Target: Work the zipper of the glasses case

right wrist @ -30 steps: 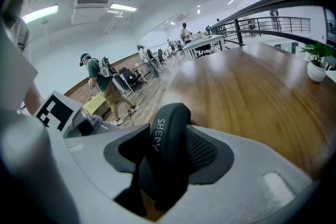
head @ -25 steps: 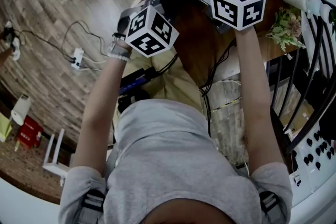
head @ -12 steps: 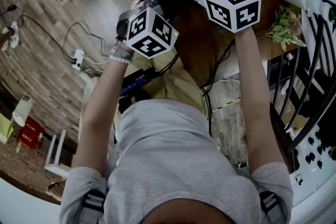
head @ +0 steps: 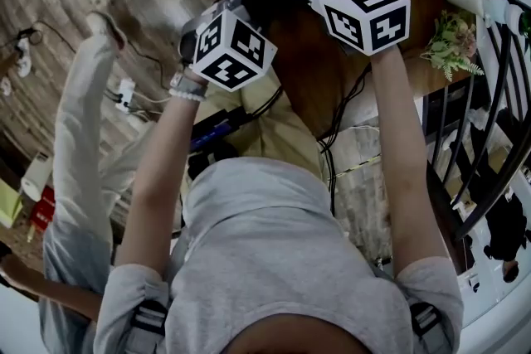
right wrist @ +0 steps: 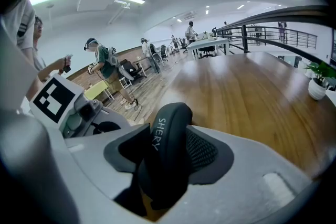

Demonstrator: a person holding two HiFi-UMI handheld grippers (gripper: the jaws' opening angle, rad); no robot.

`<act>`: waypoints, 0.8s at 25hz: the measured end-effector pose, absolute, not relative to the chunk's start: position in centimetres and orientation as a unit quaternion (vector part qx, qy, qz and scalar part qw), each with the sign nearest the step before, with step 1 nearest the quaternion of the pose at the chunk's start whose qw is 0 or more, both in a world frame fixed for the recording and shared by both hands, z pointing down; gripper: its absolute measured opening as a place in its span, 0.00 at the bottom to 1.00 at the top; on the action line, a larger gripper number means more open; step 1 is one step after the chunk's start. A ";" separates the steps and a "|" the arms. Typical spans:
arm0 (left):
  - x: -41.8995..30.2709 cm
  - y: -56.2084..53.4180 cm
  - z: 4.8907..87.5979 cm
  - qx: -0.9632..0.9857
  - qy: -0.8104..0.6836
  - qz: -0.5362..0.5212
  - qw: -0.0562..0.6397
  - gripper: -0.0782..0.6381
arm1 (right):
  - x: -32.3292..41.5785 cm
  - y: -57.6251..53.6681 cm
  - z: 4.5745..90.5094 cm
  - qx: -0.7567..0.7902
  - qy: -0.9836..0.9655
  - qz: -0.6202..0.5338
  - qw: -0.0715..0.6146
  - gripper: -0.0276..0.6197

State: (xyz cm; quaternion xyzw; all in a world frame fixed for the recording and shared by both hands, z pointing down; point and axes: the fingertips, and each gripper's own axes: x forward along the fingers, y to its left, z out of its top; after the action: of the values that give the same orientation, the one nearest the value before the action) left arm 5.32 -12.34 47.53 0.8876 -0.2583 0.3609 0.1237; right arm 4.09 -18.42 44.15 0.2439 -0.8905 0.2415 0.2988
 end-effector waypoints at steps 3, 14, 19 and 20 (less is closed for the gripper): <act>5.0 -12.7 47.5 0.886 -0.258 0.364 0.122 0.14 | 4.1 -18.5 44.2 0.245 -0.890 0.241 0.299 0.38; 3.3 -14.1 47.4 0.879 -0.276 0.370 0.120 0.14 | 4.3 -18.2 44.1 0.248 -0.889 0.236 0.305 0.38; 1.5 -15.7 47.5 0.873 -0.289 0.375 0.118 0.14 | 3.7 -18.5 44.2 0.250 -0.887 0.234 0.310 0.38; 1.0 -16.0 47.4 0.871 -0.293 0.376 0.118 0.14 | 3.6 -18.5 44.1 0.250 -0.887 0.234 0.311 0.38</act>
State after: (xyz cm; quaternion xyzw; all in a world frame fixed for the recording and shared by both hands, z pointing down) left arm 0.99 -15.98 47.40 0.8713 -0.2932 0.3755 0.1177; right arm 3.56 -18.45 44.08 0.2496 -0.8867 0.2340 0.3109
